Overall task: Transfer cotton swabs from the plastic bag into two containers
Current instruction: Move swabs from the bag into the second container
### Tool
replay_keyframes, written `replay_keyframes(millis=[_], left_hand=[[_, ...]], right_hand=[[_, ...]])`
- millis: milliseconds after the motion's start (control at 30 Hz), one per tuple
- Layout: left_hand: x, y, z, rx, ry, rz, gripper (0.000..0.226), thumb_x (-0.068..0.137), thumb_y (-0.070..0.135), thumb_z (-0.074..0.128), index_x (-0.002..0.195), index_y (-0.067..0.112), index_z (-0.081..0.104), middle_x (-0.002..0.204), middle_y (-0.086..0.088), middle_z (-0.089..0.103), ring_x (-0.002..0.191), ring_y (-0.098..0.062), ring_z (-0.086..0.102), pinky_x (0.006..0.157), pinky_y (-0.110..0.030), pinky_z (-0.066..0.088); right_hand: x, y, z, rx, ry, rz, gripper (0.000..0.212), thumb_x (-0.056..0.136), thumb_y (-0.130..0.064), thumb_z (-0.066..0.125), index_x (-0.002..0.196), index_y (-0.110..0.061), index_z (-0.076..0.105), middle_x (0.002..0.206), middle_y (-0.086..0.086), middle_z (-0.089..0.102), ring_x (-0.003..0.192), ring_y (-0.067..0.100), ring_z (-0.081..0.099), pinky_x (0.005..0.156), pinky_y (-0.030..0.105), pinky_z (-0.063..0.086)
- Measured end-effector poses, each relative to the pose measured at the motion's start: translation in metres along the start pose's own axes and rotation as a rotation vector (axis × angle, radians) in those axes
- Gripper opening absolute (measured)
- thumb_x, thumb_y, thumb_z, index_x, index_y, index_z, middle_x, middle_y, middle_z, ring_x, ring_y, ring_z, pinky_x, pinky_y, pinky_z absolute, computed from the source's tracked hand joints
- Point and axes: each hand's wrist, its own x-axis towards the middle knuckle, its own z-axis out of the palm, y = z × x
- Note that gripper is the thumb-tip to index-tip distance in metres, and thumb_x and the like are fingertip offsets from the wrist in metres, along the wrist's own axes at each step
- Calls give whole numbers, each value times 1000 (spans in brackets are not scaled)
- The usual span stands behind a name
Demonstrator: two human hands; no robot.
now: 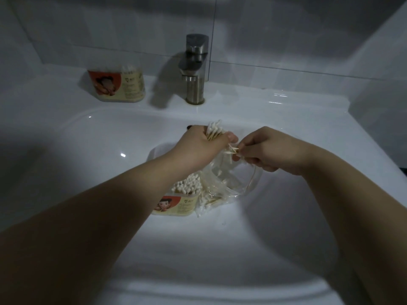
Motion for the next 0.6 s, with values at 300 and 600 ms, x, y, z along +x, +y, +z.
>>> replay_keyframes(millis=[300,600], left_hand=[[9,2,-3,-358,198,-121,24,106,25,46,92,23,65,52,13,46,46,-7,39,50,-23,35],[7,-1,-2,-288,108,-189,19,100,32,55,97,21,70,54,8,37,45,-12,37,46,-24,35]], right_hand=[[0,2,0,-40,-29,30,22,96,-9,60,82,-8,77,51,-4,47,40,10,34,42,21,22],[1,2,-4,197,-1,-59,29,96,-2,51,83,-7,76,56,2,41,45,13,26,43,19,21]])
